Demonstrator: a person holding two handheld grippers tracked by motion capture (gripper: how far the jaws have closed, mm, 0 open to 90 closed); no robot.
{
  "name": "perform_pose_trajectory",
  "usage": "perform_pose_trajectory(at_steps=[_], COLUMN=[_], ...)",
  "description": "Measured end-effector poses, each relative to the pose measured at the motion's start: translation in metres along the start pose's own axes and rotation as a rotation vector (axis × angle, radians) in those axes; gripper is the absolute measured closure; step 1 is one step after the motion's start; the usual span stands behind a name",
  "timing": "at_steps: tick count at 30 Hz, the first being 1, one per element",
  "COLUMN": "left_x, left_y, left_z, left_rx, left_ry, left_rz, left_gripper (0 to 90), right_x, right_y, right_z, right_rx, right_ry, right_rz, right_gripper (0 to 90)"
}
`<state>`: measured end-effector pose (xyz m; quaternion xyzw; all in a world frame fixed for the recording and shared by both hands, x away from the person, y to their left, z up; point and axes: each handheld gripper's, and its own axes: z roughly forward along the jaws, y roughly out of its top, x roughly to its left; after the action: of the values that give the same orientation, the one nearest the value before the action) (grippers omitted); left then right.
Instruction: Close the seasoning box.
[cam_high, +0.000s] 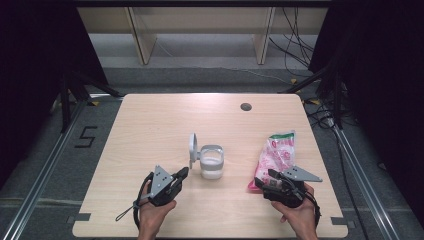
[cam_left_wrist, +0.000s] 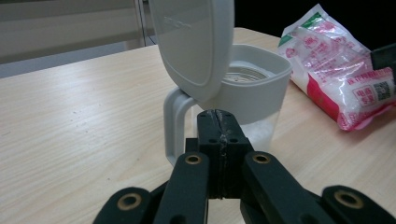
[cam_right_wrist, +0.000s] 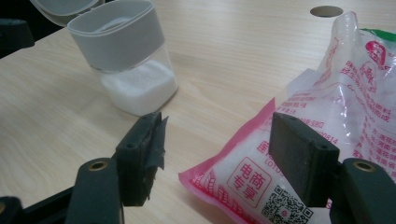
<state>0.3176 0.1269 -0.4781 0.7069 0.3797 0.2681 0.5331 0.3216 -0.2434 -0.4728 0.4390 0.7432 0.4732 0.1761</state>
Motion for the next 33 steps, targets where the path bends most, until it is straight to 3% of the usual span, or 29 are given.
perform_pose_trajectory(at_steps=[2,4,6,7,10,11,12,13,14,15,16,18,20,21,22,24,25,26,28,29,30,33], left_x=[0.003,0.005,0.008,0.009,0.011,0.011,0.011,0.011,0.011,0.012,0.012,0.014,0.016,0.017,0.018,0.020,0.019,0.019,0.020,0.019,0.020,0.021], left_y=[0.001,0.002,0.003,0.004,0.007,0.008,0.009,0.010,0.011,0.012,0.013,0.015,0.017,0.017,0.018,0.021,0.022,0.023,0.026,0.027,0.028,0.030], left_z=[0.000,0.001,0.003,0.004,0.007,0.007,0.008,0.008,0.008,0.009,0.009,0.011,0.013,0.014,0.015,0.018,0.018,0.019,0.021,0.022,0.023,0.027], left_rx=[0.010,0.011,0.010,0.012,0.001,0.010,0.005,0.007,0.010,0.009,0.014,0.015,0.016,0.018,0.024,0.020,0.028,0.023,0.019,0.022,0.022,0.026], left_ry=[0.000,0.003,0.011,0.010,0.002,0.007,0.004,0.004,0.007,0.008,0.010,0.015,0.020,0.020,0.029,0.026,0.030,0.031,0.030,0.032,0.030,0.032], left_rz=[0.010,0.003,-0.005,-0.005,-0.013,-0.015,-0.011,-0.015,-0.012,-0.004,-0.001,0.006,0.010,0.002,0.008,0.017,0.007,0.014,0.024,0.011,0.026,0.028], left_gripper=[89.3,89.3,89.2,89.2,89.3,89.2,89.3,89.2,89.2,89.2,89.2,89.3,89.3,89.3,89.3,89.3,89.3,89.3,89.3,89.3,89.2,89.3], right_x=[0.002,0.003,0.005,0.005,0.007,0.009,0.010,0.010,0.012,0.010,0.011,0.011,0.011,0.014,0.011,0.015,0.012,0.013,0.014,0.014,0.013,0.016], right_y=[0.001,0.001,0.001,0.000,0.000,-0.001,0.000,-0.001,-0.002,-0.002,-0.002,-0.003,-0.003,-0.003,-0.003,-0.004,-0.004,-0.004,-0.005,-0.005,-0.005,-0.006], right_z=[0.001,0.002,0.003,0.004,0.002,0.002,0.000,0.001,0.002,0.002,0.001,0.001,0.001,-0.002,-0.001,-0.001,-0.001,0.000,-0.001,-0.001,-0.003,-0.005], right_rx=[-0.005,0.010,0.002,0.003,0.017,0.022,0.023,0.009,0.015,0.010,0.014,0.023,0.019,0.041,0.023,0.018,0.015,0.014,0.004,0.016,0.025,0.039], right_ry=[-0.001,0.008,0.026,0.013,0.049,0.030,0.053,0.044,0.042,0.055,0.059,0.039,0.053,0.048,0.046,0.053,0.054,0.040,0.065,0.047,0.041,0.054], right_rz=[0.011,-0.013,-0.002,-0.017,-0.016,-0.012,-0.005,-0.021,0.009,-0.019,-0.008,-0.031,-0.026,0.001,-0.045,0.000,-0.024,-0.021,-0.002,-0.011,-0.032,0.000], right_gripper=[36.0,35.8,35.8,35.8,35.8,35.8,35.8,35.8,35.8,35.9,35.8,35.8,35.8,35.8,35.8,35.8,35.8,35.8,35.8,35.8,35.8,35.8])
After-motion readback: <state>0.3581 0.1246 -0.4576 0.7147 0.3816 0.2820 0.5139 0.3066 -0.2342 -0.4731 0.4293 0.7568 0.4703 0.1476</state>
